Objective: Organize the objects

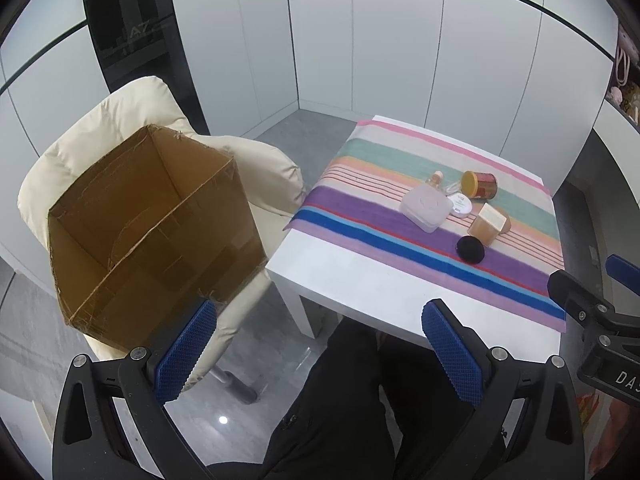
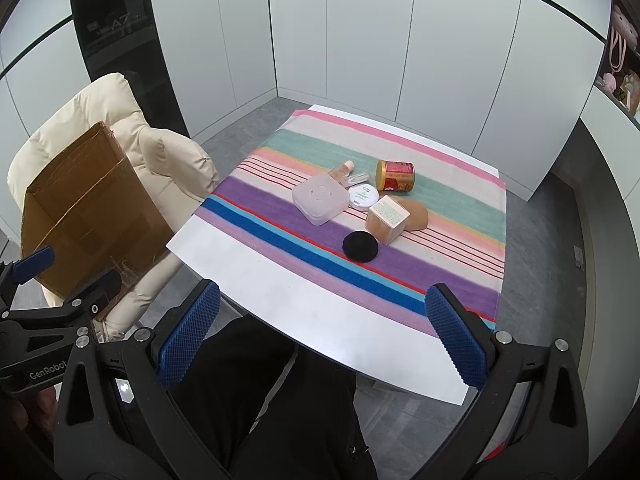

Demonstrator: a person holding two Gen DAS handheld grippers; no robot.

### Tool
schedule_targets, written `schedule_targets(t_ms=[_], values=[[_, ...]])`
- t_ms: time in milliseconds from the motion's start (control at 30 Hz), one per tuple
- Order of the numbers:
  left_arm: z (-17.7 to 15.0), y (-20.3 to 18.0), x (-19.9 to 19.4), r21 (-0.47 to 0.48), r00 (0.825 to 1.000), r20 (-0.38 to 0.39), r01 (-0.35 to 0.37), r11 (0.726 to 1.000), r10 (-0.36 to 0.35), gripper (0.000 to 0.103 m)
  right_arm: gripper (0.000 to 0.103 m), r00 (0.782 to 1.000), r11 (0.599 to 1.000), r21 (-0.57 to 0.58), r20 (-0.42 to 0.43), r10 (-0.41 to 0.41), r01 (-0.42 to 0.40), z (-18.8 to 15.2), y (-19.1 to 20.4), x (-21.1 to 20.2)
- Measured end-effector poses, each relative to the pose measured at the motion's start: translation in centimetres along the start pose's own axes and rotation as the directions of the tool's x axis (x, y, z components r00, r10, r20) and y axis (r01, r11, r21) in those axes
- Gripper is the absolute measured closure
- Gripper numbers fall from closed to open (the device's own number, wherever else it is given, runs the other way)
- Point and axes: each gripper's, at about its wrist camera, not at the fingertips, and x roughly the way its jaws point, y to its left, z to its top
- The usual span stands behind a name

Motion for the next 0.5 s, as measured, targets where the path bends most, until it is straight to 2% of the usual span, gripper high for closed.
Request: schedule_targets(t_ms=[500], values=[[0.08, 0.21, 0.28, -0.010, 1.000, 0.012, 0.011, 1.000, -0.011, 0.000, 0.000, 1.000, 1.000, -0.001, 0.002, -0.003, 0.003, 0.00, 0.02, 0.08]])
